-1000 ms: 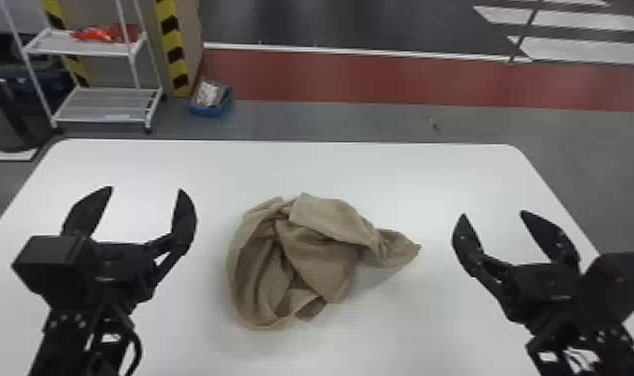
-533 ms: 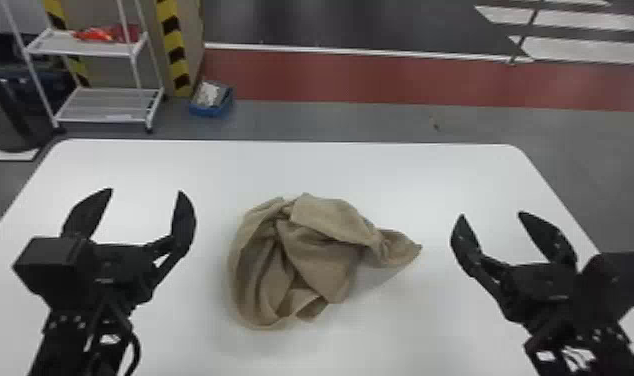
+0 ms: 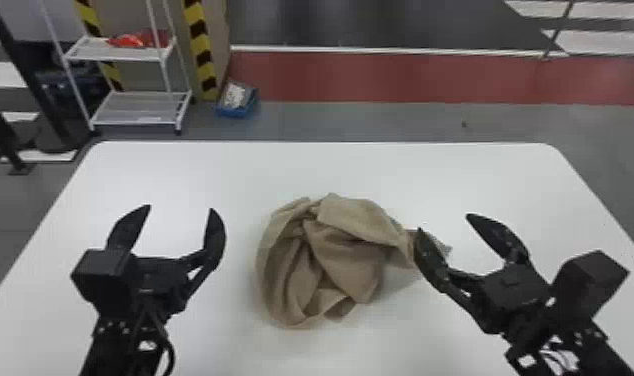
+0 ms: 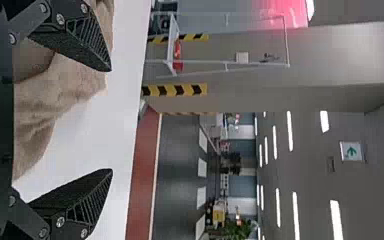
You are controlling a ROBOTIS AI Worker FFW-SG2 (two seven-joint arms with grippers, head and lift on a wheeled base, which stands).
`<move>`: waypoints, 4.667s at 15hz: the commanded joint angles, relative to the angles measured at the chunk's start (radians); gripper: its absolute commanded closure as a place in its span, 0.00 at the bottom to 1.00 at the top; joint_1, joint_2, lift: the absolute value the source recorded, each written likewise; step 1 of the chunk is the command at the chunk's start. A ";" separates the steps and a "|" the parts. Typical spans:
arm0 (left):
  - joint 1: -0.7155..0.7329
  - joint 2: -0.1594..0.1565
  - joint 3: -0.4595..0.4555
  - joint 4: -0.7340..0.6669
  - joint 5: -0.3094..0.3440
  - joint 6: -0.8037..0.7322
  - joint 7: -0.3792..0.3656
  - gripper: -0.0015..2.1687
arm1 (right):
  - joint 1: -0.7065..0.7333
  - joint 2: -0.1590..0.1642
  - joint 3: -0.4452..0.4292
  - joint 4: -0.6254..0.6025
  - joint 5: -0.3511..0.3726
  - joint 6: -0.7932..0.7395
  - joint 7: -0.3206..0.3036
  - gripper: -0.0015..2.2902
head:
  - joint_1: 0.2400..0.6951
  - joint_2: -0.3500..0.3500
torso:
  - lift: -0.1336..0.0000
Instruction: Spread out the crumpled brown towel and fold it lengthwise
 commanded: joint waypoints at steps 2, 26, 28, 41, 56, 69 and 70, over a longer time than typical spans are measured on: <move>0.006 0.000 0.005 -0.004 0.005 -0.009 0.000 0.04 | -0.085 -0.005 0.117 0.039 0.037 0.033 0.050 0.08 | 1.00 0.57 | 0.07; 0.044 0.017 0.013 -0.027 0.002 -0.065 0.003 0.04 | -0.445 0.040 0.391 0.378 0.330 0.208 -0.071 0.38 | 1.00 0.81 | 0.07; 0.043 0.017 0.011 -0.026 0.002 -0.065 0.003 0.04 | -0.433 0.040 0.378 0.371 0.330 0.190 -0.072 0.53 | 1.00 0.81 | 0.07; 0.041 0.022 0.013 -0.027 0.005 -0.065 0.002 0.04 | -0.300 0.021 -0.188 0.295 0.070 0.156 -0.057 0.67 | 1.00 0.43 | 0.07; 0.135 0.094 -0.136 -0.187 0.129 0.024 0.031 0.12 | -0.232 0.024 -0.135 0.427 0.076 0.033 -0.039 0.67 | 1.00 0.25 | 0.07; 0.190 0.131 -0.259 -0.153 0.060 0.172 0.075 0.15 | -0.232 0.032 -0.103 0.484 0.070 -0.059 -0.039 0.67 | 1.00 0.17 | 0.07; 0.185 0.131 -0.271 -0.151 0.067 0.172 0.069 0.18 | -0.232 0.032 -0.104 0.487 0.069 -0.059 -0.039 0.67 | 1.00 0.16 | 0.07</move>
